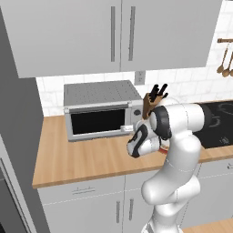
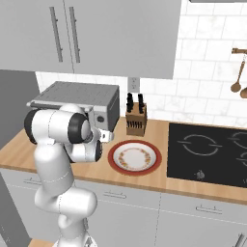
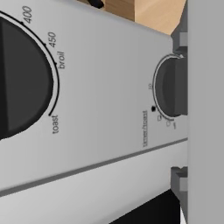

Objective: Pick up the kebab skewer and baguette bread, and place them inside the toaster oven. Close the toaster oven door and start by setting the timer.

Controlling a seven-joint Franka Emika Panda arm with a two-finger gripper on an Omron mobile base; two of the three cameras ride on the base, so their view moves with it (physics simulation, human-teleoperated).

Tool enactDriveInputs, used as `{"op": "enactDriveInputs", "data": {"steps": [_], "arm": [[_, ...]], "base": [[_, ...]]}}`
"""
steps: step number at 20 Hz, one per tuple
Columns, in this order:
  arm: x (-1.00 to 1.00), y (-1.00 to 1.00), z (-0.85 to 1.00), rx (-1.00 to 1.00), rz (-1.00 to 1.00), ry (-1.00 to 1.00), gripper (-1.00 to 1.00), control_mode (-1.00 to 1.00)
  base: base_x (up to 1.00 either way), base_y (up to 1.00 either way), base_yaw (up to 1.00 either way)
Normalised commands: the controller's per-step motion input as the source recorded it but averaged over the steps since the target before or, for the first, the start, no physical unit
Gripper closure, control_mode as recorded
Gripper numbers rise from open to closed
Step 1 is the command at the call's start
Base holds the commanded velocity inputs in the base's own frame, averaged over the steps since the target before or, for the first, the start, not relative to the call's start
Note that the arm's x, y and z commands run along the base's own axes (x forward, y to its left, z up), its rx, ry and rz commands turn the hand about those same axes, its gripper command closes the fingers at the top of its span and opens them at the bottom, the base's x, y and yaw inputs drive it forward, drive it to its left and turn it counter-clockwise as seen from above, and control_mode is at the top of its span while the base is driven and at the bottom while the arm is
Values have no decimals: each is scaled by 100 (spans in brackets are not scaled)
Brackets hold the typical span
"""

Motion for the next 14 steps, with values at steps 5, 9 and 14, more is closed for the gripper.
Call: {"op": "enactDriveInputs", "data": {"steps": [5, 9, 14], "arm": [[0, 0, 0, 0, 0, 0, 100, -100], [0, 0, 0, 0, 0, 0, 100, -100], [0, 0, 0, 0, 0, 0, 100, -100]], "base": [[0, 0, 0], [0, 0, 0], [0, 0, 0]]}}
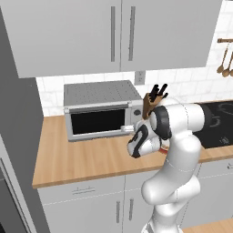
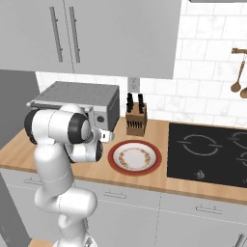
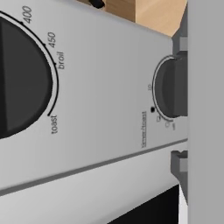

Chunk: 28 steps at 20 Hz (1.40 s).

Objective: Pick up the kebab skewer and baguette bread, and place them inside the toaster oven. Close the toaster oven door and start by setting the timer.

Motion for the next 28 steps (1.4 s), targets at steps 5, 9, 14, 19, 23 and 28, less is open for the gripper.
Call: {"op": "enactDriveInputs", "data": {"steps": [5, 9, 14, 19, 23, 28], "arm": [[0, 0, 0, 0, 0, 0, 100, -100], [0, 0, 0, 0, 0, 0, 100, -100], [0, 0, 0, 0, 0, 0, 100, -100], [0, 0, 0, 5, 0, 0, 100, -100], [0, 0, 0, 13, 0, 0, 100, -100], [0, -2, 0, 17, 0, 0, 100, -100]], "base": [[0, 0, 0], [0, 0, 0], [0, 0, 0], [0, 0, 0], [0, 0, 0], [0, 0, 0]]}}
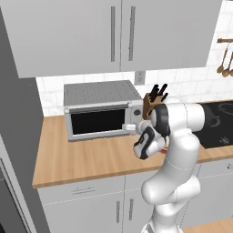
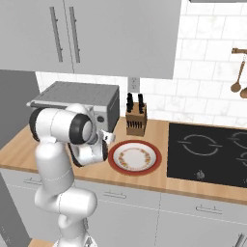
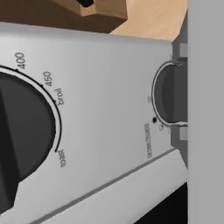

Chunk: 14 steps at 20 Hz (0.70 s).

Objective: Pick up the kebab skewer and baguette bread, and place them inside the toaster oven. Close the toaster oven door and start by setting the timer.

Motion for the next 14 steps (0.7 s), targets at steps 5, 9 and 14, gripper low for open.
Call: {"op": "enactDriveInputs", "data": {"steps": [5, 9, 14], "arm": [[0, -4, 0, 18, 0, 0, 100, -100], [0, 0, 0, 17, 0, 0, 100, -100], [1, 0, 0, 16, 0, 0, 100, -100]], "base": [[0, 0, 0], [0, 0, 0], [0, 0, 0]]}}
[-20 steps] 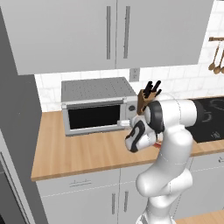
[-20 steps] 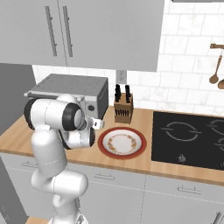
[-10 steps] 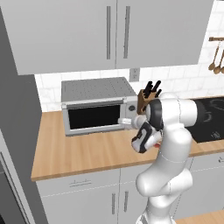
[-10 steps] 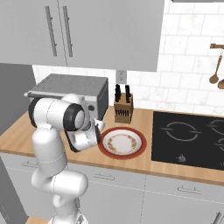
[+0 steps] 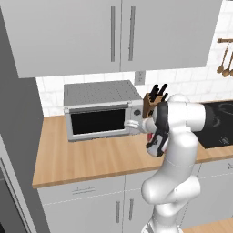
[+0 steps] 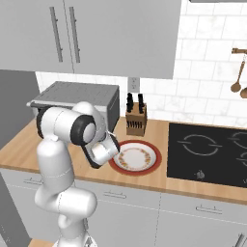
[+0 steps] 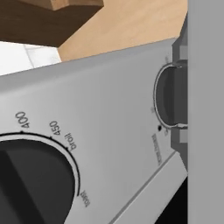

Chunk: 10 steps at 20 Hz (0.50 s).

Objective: Pick up the kebab skewer and baguette bread, and place them inside the toaster oven. Close the toaster oven door and start by setting the timer.

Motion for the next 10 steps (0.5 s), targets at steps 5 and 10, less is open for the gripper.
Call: {"op": "enactDriveInputs", "data": {"steps": [5, 10], "arm": [[0, -13, 0, 19, 0, 0, 100, -100], [2, -10, 0, 18, 0, 0, 100, -100]], "base": [[0, 0, 0], [0, 0, 0]]}}
